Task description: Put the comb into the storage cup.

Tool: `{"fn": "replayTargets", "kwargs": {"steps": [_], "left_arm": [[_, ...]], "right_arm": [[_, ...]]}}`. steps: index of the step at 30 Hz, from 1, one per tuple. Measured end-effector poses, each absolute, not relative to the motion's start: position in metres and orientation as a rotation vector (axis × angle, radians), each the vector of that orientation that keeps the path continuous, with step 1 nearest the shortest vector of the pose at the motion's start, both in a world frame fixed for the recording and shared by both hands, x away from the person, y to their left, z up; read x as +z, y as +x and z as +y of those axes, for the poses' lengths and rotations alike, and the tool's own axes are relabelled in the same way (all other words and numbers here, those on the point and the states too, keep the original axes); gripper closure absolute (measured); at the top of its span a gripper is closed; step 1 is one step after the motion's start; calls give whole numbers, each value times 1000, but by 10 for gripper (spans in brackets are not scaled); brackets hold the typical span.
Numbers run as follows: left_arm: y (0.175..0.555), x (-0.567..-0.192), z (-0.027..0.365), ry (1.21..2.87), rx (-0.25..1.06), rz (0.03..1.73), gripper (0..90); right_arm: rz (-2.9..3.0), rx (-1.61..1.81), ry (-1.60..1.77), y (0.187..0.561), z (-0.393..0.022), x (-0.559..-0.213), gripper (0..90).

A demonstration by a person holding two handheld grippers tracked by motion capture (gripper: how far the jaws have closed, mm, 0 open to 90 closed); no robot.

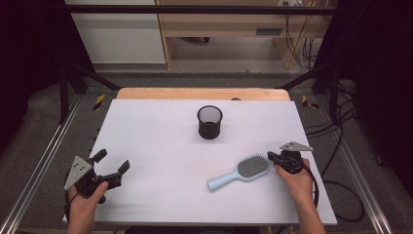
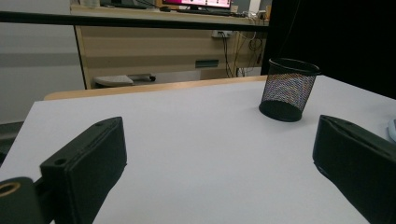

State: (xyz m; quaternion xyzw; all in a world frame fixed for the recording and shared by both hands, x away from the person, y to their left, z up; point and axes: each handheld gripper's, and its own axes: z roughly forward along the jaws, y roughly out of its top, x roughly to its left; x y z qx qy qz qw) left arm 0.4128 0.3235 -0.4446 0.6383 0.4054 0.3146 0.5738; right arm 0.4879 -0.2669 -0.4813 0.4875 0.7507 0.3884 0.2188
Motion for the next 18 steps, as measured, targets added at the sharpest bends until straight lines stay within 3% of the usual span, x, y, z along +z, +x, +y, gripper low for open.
{"fn": "replayTargets", "kwargs": {"steps": [18], "left_arm": [[416, -445, 322, 1506, 739, 960, 30]], "right_arm": [[2150, 1009, 1379, 478, -247, -479, 900]]}}
